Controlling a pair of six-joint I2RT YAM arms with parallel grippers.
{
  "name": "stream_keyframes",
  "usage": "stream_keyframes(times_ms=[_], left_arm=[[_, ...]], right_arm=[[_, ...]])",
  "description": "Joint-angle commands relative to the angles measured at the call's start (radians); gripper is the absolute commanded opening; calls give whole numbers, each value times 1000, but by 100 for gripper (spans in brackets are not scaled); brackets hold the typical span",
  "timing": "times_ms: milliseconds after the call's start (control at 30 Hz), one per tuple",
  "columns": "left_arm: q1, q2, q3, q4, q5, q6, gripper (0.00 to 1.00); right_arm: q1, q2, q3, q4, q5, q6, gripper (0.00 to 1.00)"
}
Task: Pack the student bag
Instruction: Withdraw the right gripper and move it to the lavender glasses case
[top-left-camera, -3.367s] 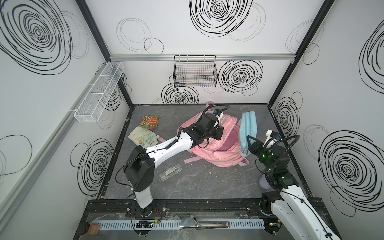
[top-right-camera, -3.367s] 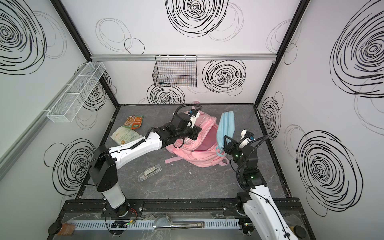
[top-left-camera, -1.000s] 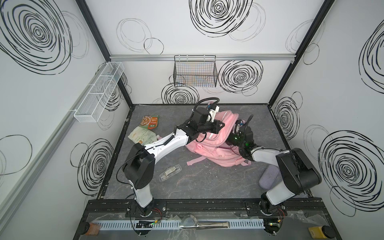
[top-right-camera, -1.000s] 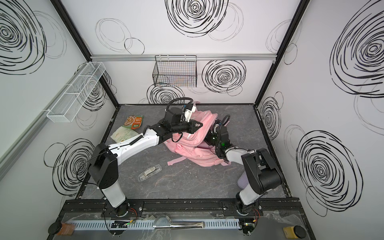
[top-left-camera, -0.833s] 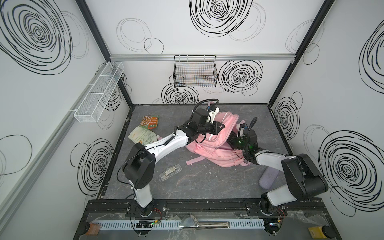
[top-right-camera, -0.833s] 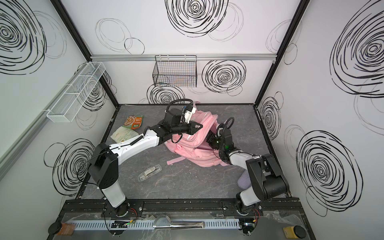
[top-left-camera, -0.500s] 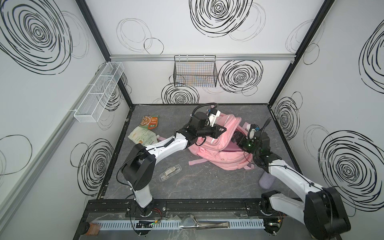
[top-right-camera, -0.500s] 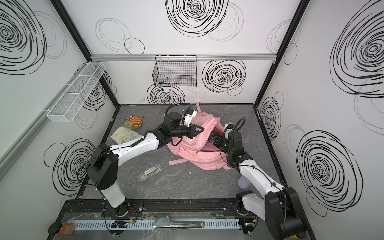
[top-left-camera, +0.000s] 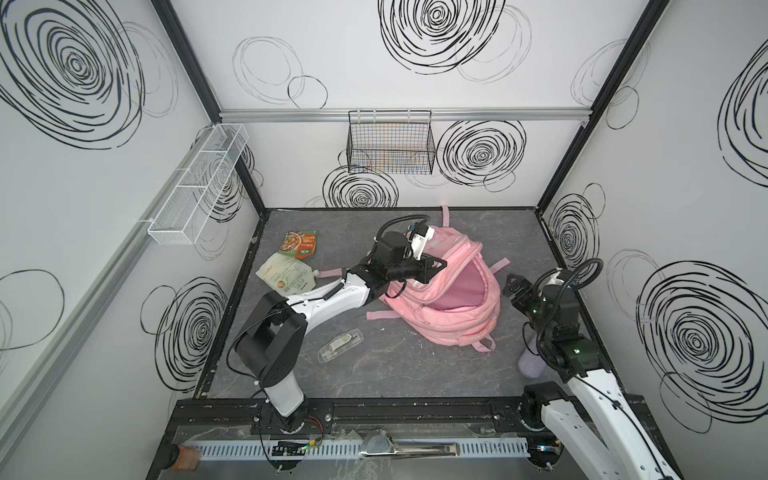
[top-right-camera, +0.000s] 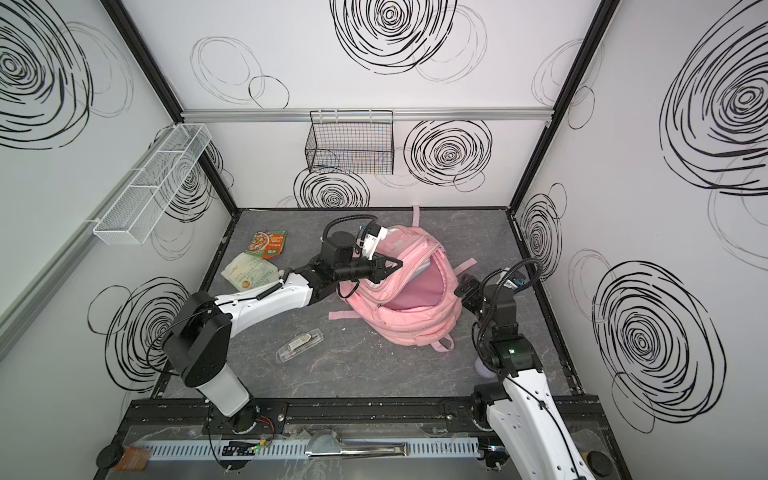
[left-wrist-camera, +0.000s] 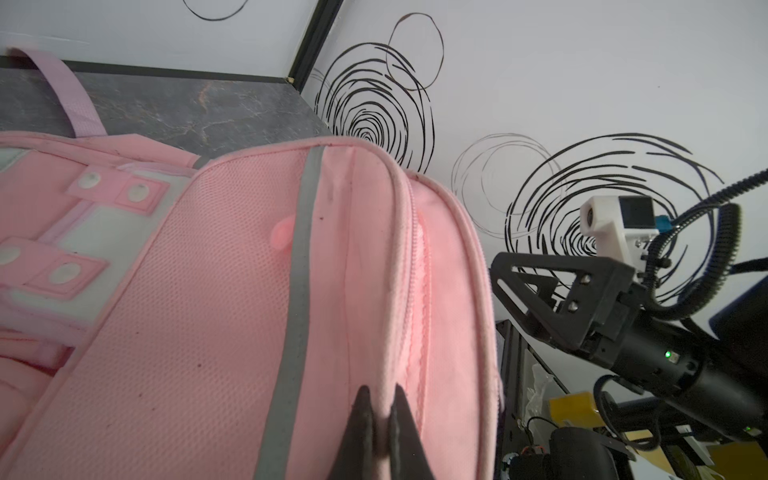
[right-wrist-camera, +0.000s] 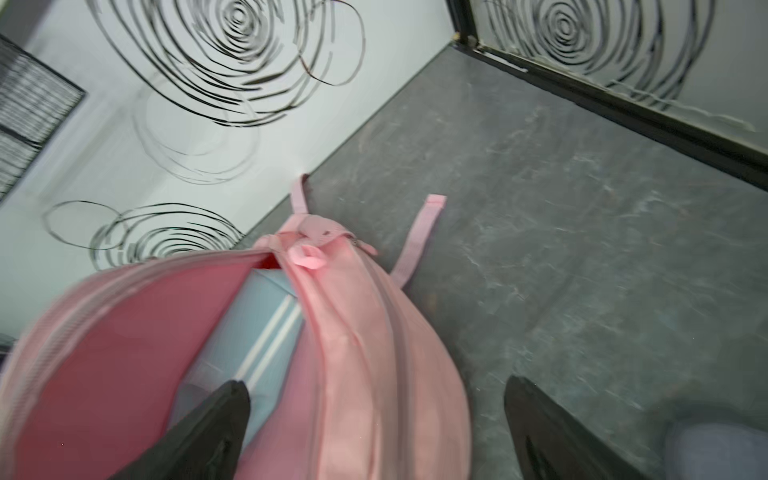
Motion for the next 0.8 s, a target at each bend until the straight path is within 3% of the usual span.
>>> stream_keyframes(times_ms=[0, 400, 767], left_arm=[[28, -61, -4, 67, -103, 40, 0], [74, -70, -16, 77, -101, 9, 0], [83, -53, -17, 94, -67, -33, 0]], right_arm=[[-21, 8, 45, -166, 126, 24, 100], [-98, -24, 85, -412, 255, 110, 100], [-157, 27, 38, -404, 197, 154, 100]])
